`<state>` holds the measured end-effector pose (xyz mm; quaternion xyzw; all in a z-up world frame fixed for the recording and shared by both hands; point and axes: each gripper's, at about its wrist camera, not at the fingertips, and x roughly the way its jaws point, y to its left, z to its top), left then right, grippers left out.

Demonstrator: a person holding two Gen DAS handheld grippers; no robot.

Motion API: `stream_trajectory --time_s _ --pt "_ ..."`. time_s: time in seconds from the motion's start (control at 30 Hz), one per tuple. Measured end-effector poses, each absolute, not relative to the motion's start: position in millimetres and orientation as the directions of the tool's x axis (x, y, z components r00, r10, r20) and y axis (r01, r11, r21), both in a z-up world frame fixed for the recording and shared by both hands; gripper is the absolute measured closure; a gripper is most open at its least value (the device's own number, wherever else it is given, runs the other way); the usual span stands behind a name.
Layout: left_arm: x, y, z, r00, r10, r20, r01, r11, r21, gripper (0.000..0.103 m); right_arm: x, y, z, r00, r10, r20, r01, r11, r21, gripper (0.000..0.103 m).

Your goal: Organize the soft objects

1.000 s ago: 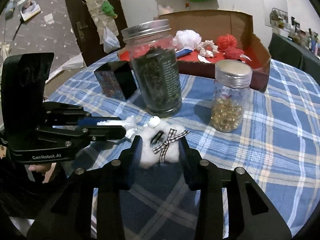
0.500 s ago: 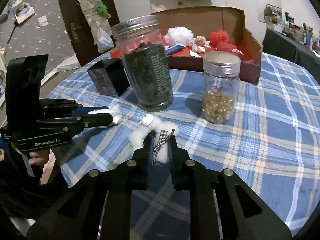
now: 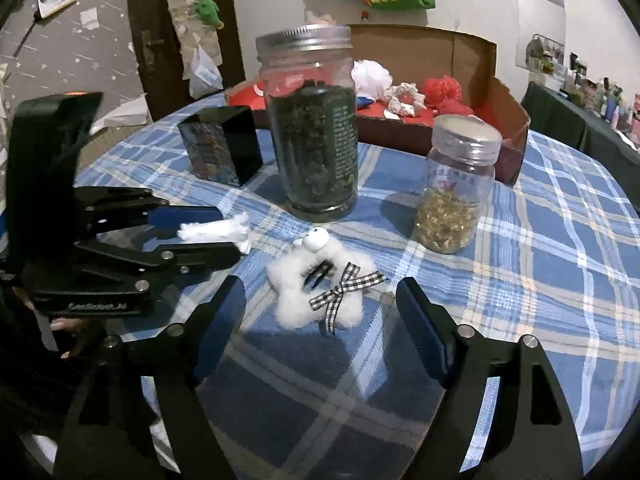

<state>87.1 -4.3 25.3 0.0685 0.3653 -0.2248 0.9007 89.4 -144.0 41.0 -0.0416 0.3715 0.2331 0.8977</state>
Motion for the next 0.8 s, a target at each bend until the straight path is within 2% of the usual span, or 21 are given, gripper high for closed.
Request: stream_trajectory --time_s 0.03,0.1,0.17,0.27,0.8 --pt "86 -5 25 0.636 -0.353 -0.686 0.459 0.888 -0.031 0.070 90 -142 39 0.618 0.375 -0.691 -0.444 0.892 0.087 0.026" --pt "85 -6 25 0.635 -0.365 -0.681 0.466 0.884 -0.039 0.077 91 -139 36 0.624 0.363 -0.692 -0.439 0.895 0.073 0.038" --pt "84 -7 25 0.640 -0.366 -0.676 0.468 0.883 -0.036 0.085 91 -135 33 0.623 0.353 -0.698 -0.444 0.894 0.056 0.059" --pt "83 -8 26 0.645 -0.367 -0.671 0.468 0.883 -0.034 0.088 88 -133 33 0.634 0.350 -0.689 -0.445 0.894 0.045 0.063" --pt "83 20 42 0.659 -0.362 -0.659 0.410 0.908 -0.089 0.088 85 -166 45 0.644 0.365 -0.673 -0.384 0.914 0.128 0.063"
